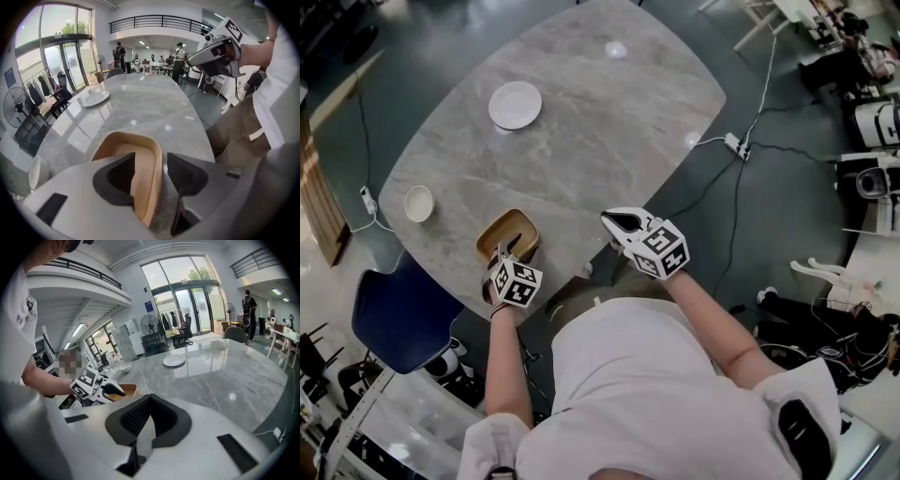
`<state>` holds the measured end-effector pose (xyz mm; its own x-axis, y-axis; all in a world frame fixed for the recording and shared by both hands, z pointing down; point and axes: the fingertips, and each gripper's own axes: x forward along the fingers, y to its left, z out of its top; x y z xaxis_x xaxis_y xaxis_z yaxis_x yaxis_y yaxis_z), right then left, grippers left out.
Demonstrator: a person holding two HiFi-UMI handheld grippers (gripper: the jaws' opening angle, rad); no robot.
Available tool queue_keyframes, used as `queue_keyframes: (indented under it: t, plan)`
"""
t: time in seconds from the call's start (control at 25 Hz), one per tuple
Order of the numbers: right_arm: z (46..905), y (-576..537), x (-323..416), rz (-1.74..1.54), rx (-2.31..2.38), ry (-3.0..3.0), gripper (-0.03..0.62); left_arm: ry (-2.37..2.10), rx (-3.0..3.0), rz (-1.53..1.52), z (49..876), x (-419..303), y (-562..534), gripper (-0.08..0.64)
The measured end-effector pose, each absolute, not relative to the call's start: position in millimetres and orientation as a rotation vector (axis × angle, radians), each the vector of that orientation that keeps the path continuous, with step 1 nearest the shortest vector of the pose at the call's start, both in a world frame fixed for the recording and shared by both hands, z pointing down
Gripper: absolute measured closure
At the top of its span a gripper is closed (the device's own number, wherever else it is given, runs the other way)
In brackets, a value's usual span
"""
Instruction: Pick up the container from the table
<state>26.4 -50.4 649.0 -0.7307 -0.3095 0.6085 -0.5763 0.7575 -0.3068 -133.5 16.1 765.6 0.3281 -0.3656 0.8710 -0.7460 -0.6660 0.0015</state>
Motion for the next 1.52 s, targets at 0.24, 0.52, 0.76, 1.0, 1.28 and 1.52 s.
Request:
queue_keyframes:
  t: [0.24,0.52,0.76,1.0,1.28,1.52]
  plan:
    - [656,-53,40,0.682,0.679,-2.389,0.581,-0.927,2.144,1.309,788,-130,8,0.356]
    - [657,-57,44,0.692,0.690,-2.383,0.581,-0.877,2.131,1.371,802,-126,10,0.404]
    - [649,-59,48,0.673,0.673,-2.395,0.580,-0.945,2.136,1.357,791,-121,4,0.540]
    - [639,-65,46,0.648,0.636,-2.424,0.581,-1.028,2.115,1.318,771,-125,-6,0.549]
    - [626,-81,24,0.583,0.488,-2.495,0.581,-1.191,2.054,1.296,737,-139,-17,0.549]
    - [606,-93,-4,0.539,0.371,-2.568,0.581,-1.331,2.010,1.216,698,-145,-19,0.549]
